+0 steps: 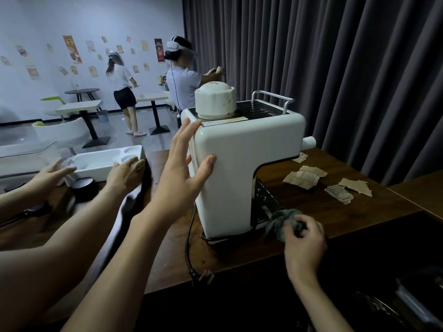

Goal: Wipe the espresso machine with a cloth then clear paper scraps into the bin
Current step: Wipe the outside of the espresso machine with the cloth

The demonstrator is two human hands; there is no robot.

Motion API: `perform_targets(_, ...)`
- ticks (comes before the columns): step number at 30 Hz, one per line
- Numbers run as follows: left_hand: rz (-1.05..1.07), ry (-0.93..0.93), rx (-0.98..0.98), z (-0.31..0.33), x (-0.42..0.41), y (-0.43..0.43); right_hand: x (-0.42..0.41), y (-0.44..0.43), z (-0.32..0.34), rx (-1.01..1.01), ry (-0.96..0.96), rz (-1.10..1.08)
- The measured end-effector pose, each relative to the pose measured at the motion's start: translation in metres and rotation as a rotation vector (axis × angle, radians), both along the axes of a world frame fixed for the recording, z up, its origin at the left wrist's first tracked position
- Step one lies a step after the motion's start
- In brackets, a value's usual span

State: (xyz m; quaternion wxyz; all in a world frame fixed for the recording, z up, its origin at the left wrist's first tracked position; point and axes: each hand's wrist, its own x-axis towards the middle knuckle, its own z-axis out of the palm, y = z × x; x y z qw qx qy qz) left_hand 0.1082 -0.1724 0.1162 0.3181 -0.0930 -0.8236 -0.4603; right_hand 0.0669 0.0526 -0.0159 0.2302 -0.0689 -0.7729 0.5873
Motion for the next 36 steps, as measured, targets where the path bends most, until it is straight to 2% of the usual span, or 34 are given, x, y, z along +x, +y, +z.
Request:
perform_targets(5, -0.026, -0.001, 0.031, 0.000, -0.002, 0.001, -0.006, 0.004, -0.004, 0.203, -0.058, 0.129)
perform_targets(15, -0.037, -0.005, 0.056, -0.001, -0.003, -0.001, 0.003, -0.013, -0.010, 0.168, -0.045, 0.194)
perform_targets(20, -0.043, -0.013, 0.049, -0.001, -0.002, -0.003, -0.010, -0.004, -0.008, 0.178, -0.061, 0.073)
perform_targets(26, -0.074, -0.018, 0.105, 0.001, -0.002, 0.001, 0.019, -0.037, -0.018, 0.260, 0.022, 0.151)
perform_targets(36, -0.008, -0.026, 0.058, 0.004, 0.003, 0.007, 0.043, -0.057, -0.025, 0.358, 0.066, 0.088)
